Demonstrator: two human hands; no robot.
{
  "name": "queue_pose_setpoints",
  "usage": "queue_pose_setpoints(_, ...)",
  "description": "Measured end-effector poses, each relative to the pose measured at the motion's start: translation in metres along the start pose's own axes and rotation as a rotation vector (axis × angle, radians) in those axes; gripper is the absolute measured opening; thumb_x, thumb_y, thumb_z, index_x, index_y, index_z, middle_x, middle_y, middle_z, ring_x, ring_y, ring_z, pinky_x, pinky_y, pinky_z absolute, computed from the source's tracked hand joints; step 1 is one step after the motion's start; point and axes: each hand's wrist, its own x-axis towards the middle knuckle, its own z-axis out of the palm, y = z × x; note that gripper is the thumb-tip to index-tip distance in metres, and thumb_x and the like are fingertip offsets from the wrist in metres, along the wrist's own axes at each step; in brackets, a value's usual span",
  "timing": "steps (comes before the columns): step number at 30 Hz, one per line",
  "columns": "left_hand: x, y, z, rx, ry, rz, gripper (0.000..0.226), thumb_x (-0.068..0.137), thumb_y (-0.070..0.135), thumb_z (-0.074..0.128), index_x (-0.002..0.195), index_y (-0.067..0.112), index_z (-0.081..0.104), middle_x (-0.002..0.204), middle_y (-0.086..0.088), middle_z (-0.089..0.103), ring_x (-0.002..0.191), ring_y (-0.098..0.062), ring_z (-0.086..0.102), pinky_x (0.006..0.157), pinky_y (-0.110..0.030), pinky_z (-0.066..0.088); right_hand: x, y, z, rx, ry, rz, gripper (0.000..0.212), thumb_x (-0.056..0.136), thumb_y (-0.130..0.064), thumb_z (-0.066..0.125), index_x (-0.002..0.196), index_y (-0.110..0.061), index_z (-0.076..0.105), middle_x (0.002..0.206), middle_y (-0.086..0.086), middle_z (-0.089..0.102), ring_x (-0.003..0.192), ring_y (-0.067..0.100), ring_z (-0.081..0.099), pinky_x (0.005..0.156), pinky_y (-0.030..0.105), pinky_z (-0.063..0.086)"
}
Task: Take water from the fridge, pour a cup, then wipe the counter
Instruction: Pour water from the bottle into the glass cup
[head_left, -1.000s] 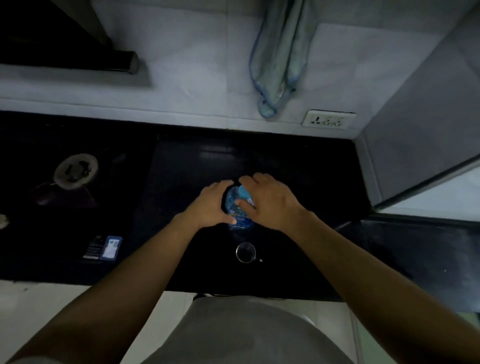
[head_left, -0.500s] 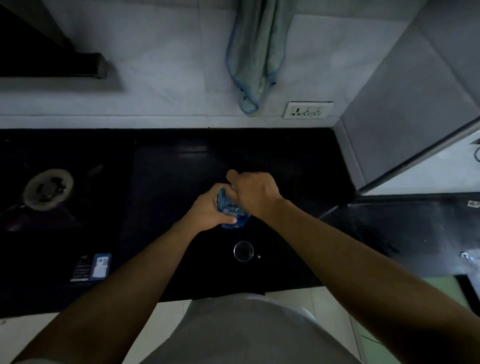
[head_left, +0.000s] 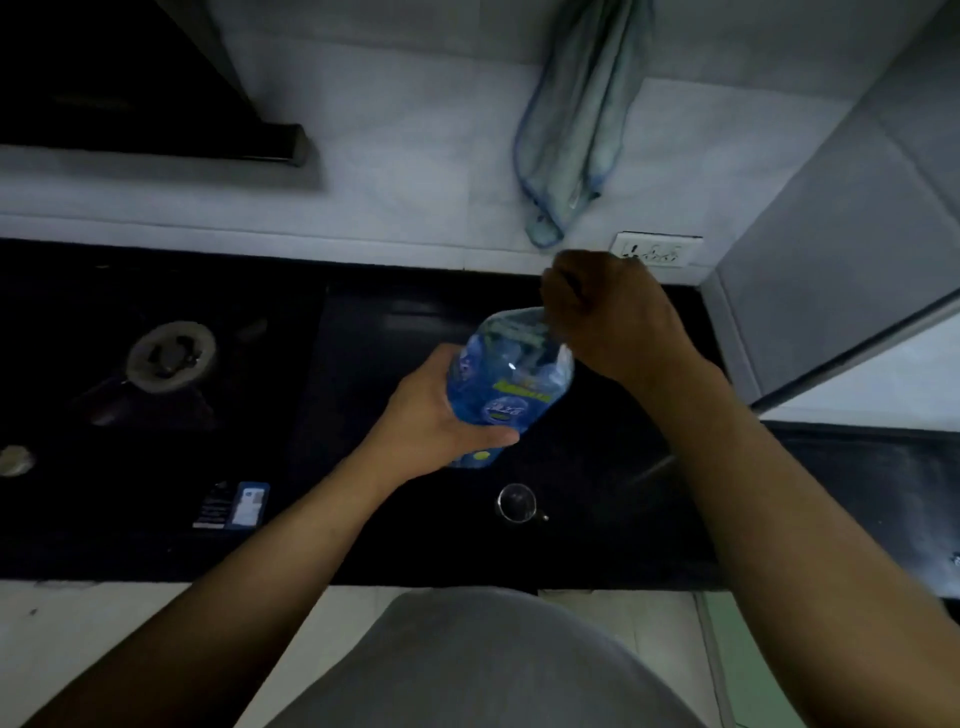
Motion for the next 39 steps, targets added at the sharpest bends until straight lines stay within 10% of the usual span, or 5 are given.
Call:
queue_pose_setpoints(5,-0.020,-0.001,-0.001,0.165,0.038,0.005,0.068,0.053,0.038,0.097,0.107,0.027,0.057,0.104,0.013,0.068,0.091,0.002,0.066,0.078,-0.020,0.054,-0.007,-0.004,0.012,-0.183,-0.198,0.300,0.054,0.098,-0.058,0.035,0.077,-0.015,0.059,0.102,0.016,0.068,0.102,0.039,0.063,0.079,0.037,0.045)
queue_pose_setpoints(17,-0.038,0.021,-0.045,-0.452,-0.687,-0.026,0.063,0.053,0.002,0.086,0.112,0.017,0.070,0.101,0.004,0.077,0.093,-0.008,0.072,0.079,-0.025,0.057,-0.068,-0.049,-0.054,0.210,-0.068,-0.521,0.019,0.101,-0.019,0.051,0.088,-0.010,0.063,0.079,0.002,0.057,0.074,0.015,0.053,0.066,0.025,0.039)
queue_pose_setpoints(24,-0.051,0.039,0.018,0.149,-0.027,0.027,0.061,0.052,0.031,0.096,0.103,0.029,0.062,0.098,0.010,0.074,0.093,-0.008,0.071,0.087,-0.040,0.058,-0.061,0.013,-0.030,-0.191,-0.081,0.272,0.056,0.099,-0.056,0.032,0.061,-0.018,0.046,0.083,0.016,0.067,0.089,0.039,0.066,0.074,0.040,0.051)
queue_pose_setpoints(31,-0.051,0.039,0.039,-0.165,-0.216,-0.006,0.073,0.059,0.002,0.091,0.123,0.014,0.059,0.113,-0.007,0.073,0.101,-0.019,0.069,0.093,-0.042,0.056,-0.093,0.039,-0.060,0.293,-0.071,-0.366,0.018,0.095,-0.032,0.048,0.101,-0.021,0.060,0.091,0.000,0.057,0.084,0.013,0.054,0.079,0.026,0.045)
queue_pose_setpoints(39,-0.061,0.051,0.086,0.036,0.044,-0.067,0.065,0.053,0.021,0.095,0.107,0.035,0.061,0.102,0.006,0.075,0.095,-0.013,0.073,0.089,-0.039,0.059,-0.093,0.068,-0.055,-0.028,-0.092,0.151,0.052,0.097,-0.057,0.041,0.061,-0.019,0.038,0.066,0.002,0.049,0.076,0.035,0.058,0.064,0.034,0.036)
